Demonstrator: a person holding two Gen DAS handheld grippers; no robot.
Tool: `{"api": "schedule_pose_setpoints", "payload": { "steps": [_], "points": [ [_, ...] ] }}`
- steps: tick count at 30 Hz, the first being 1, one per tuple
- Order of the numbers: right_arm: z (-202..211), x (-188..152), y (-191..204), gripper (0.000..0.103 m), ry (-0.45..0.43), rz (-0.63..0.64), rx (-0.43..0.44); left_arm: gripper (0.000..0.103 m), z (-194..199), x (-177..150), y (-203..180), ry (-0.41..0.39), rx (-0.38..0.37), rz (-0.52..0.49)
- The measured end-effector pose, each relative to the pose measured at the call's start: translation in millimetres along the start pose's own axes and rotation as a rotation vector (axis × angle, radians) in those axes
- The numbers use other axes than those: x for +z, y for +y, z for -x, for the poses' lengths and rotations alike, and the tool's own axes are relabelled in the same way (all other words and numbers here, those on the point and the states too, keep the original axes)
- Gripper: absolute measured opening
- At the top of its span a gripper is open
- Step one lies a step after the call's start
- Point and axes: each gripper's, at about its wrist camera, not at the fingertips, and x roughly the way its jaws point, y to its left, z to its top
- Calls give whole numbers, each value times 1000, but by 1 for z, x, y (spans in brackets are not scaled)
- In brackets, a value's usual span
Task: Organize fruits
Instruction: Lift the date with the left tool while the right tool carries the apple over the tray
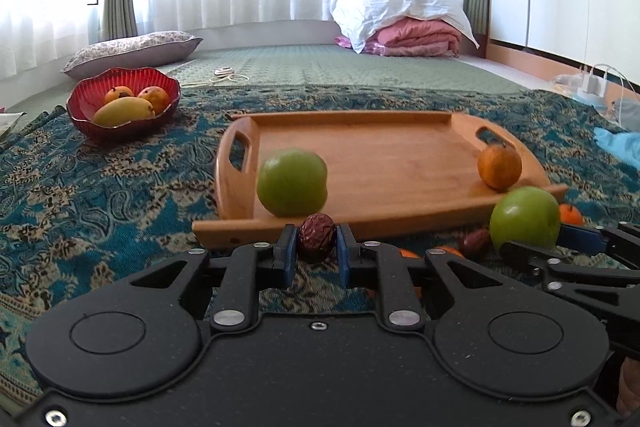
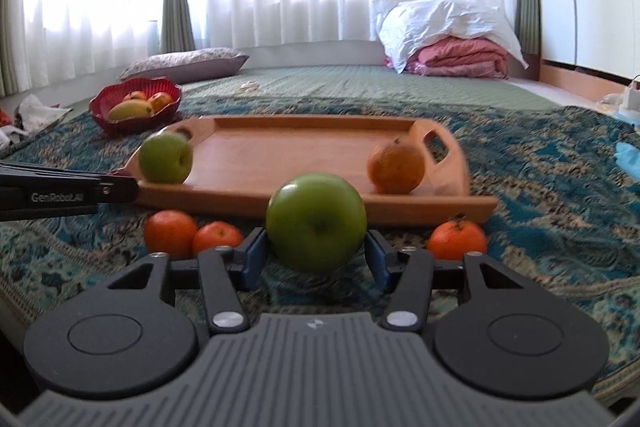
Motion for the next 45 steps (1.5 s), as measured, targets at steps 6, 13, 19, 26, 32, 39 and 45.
{"api": "schedule_pose_setpoints", "payload": {
  "steps": [6, 13, 19, 26, 32, 39, 45],
  "points": [
    [-5, 12, -8, 53, -4, 12, -44, 19, -1, 11, 3, -7, 9, 10],
    [-8, 7, -2, 66, 14, 41, -61, 19, -1, 9, 2, 1, -3, 9],
    [-18, 5, -15, 67, 62, -32, -55, 19, -1, 7, 2, 6, -8, 14],
    [-26, -3, -20, 67, 99, -97, -33, 19, -1, 7, 2, 4, -11, 13],
    [-28, -4, -20, 59, 92, -98, -40, 19, -1, 8, 2, 3, -10, 16],
    [-19, 2, -22, 59, 54, -124, -31, 19, -2, 17, 1, -15, -17, 4],
    [-14, 31, -26, 59, 16, -158, -10, 19, -7, 41, 8, -38, -32, 28]
  ]
}}
